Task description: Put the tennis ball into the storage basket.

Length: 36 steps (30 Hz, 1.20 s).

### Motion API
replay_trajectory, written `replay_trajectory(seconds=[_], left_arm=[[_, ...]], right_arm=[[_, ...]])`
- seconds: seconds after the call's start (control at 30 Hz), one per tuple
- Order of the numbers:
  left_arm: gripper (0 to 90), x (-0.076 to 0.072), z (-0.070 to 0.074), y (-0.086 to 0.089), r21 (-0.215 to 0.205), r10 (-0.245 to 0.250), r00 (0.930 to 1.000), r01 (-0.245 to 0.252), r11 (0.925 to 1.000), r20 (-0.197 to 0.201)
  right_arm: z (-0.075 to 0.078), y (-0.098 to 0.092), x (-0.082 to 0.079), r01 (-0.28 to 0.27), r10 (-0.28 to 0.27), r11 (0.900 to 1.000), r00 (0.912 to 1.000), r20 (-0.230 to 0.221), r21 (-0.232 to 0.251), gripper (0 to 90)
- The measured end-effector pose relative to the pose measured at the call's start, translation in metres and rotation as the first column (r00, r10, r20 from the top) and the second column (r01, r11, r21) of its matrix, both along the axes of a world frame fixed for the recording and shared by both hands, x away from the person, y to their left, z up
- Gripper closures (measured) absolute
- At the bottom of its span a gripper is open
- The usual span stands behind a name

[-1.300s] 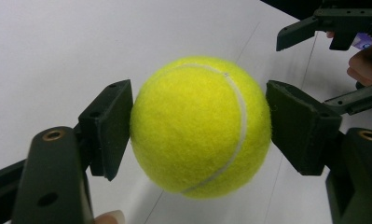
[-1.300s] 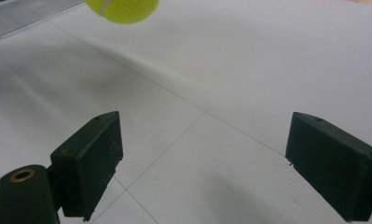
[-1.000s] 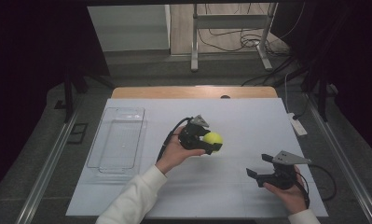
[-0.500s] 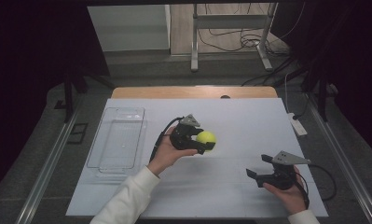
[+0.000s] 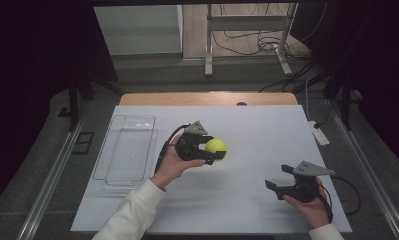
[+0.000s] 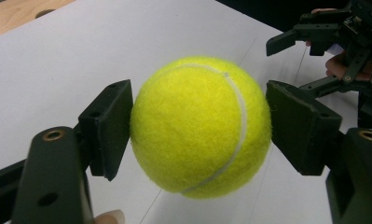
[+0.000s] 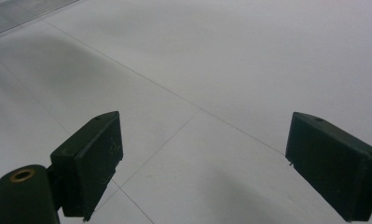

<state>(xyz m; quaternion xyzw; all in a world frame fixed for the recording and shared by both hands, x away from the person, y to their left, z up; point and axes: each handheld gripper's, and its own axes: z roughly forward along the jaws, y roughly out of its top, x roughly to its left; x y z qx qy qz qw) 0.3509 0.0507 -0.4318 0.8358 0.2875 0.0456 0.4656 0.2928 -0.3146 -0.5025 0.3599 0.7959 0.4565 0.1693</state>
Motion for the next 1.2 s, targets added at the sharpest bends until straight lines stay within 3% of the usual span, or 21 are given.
replay_trajectory(seconds=[0.73, 1.1, 1.2], left_arm=[[27.5, 0.006, 0.010, 0.036, -0.040, 0.074, 0.9972, -0.073, 0.9965, 0.015], [27.5, 0.006, 0.014, 0.053, -0.055, 0.120, 0.9924, -0.119, 0.9914, 0.024], [27.5, 0.007, 0.015, 0.058, -0.047, 0.147, 0.9885, -0.146, 0.9882, 0.036]], right_arm=[[0.001, -0.004, -0.002, 0.000, 0.000, 1.000, 1.0000, 0.006, -0.004, 11.2], [0.002, -0.003, -0.002, -0.009, 0.009, 1.000, 0.9999, 0.012, -0.007, 11.2], [0.001, -0.003, -0.001, -0.012, 0.012, 1.000, 0.9998, 0.013, -0.008, 11.2]])
